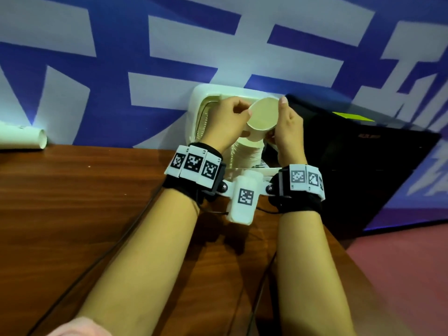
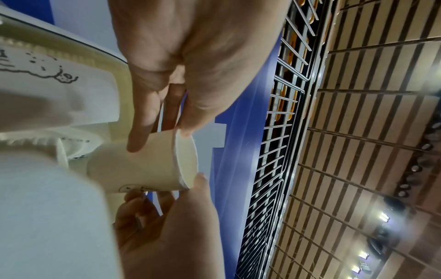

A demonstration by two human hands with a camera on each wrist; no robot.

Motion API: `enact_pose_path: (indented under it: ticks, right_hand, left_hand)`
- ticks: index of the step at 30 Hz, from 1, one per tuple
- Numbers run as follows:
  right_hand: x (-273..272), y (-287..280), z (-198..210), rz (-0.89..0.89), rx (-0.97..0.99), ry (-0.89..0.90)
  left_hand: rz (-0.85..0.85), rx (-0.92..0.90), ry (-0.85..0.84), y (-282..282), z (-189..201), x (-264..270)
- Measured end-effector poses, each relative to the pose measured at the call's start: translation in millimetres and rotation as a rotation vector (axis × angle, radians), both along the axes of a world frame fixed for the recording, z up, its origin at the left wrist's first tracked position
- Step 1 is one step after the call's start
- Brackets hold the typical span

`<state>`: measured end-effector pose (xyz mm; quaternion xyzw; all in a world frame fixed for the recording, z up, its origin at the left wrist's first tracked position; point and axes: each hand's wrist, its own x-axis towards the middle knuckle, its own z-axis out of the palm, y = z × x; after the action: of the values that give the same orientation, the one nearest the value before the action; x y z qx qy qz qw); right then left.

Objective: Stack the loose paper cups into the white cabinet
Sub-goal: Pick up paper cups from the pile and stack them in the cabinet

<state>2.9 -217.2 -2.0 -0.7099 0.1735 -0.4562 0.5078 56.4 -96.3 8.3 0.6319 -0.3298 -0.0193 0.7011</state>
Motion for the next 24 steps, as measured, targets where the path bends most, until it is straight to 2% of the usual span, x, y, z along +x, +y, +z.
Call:
enact_pose_path:
  ticks: [8,13,24]
  right_hand:
    - [4,4,-8,-0.106,-0.157,0.099]
    - [8,0,-12,-0.149,-0.186,0.132]
    - [16,-4,-30,-0.116,-0.107,0.201]
  left_hand:
    - [0.053,-0.008,-0.005,-6,-15,10]
    - [0.068,-0.016,0.045,-10,-19,13]
    - [0.08,0.229,-0.131,-9,-26,13]
